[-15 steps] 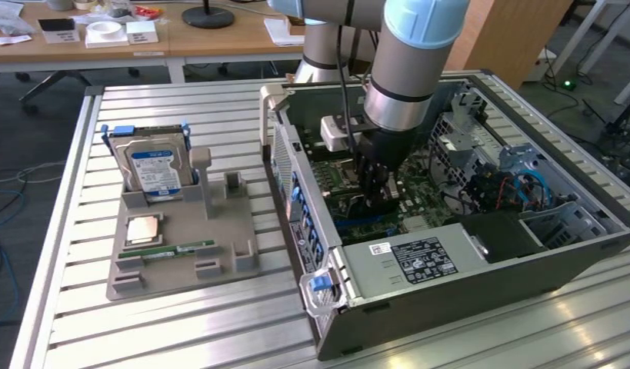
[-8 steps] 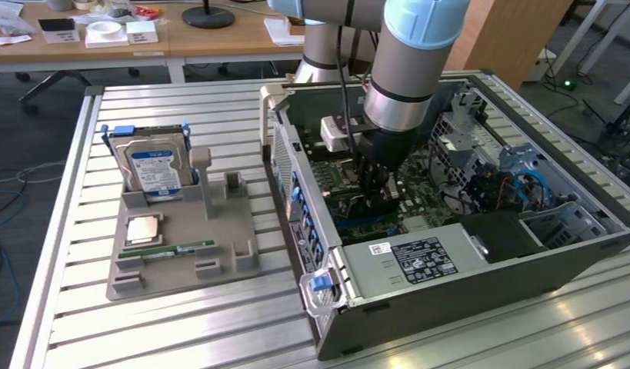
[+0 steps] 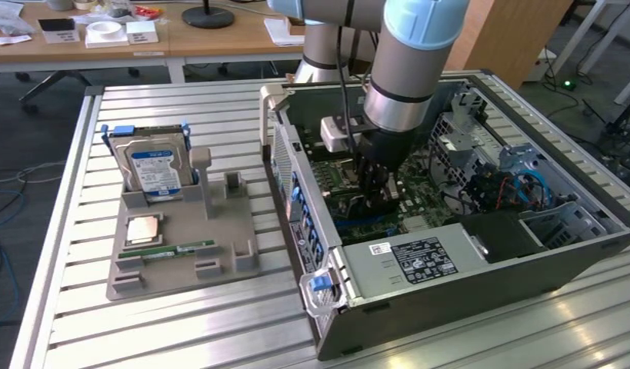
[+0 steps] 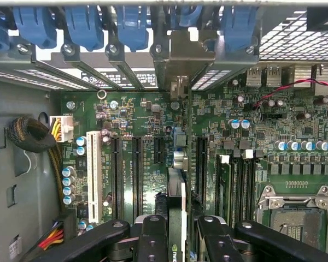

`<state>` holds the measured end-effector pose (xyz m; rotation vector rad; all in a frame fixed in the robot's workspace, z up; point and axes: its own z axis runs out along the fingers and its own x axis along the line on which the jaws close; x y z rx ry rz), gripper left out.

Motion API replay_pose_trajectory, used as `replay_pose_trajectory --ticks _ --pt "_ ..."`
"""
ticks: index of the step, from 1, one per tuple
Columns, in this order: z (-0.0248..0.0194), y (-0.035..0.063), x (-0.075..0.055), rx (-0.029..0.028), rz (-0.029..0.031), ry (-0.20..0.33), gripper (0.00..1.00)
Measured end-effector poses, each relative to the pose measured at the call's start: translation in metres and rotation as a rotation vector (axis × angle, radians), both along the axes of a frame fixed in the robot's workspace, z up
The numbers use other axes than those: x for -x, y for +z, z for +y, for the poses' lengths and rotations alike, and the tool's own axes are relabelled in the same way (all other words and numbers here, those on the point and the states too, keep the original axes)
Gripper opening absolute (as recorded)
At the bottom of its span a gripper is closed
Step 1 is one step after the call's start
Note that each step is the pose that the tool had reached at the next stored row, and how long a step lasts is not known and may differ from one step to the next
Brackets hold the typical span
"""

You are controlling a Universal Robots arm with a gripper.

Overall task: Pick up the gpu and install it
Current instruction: 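Insert the gpu into the slot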

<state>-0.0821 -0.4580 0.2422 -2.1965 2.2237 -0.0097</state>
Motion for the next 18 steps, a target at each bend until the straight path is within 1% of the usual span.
replay_pose_trajectory --ticks 18 --pt "0.0 -0.0012 0.0002 -0.0002 0.0001 0.0 0.26"
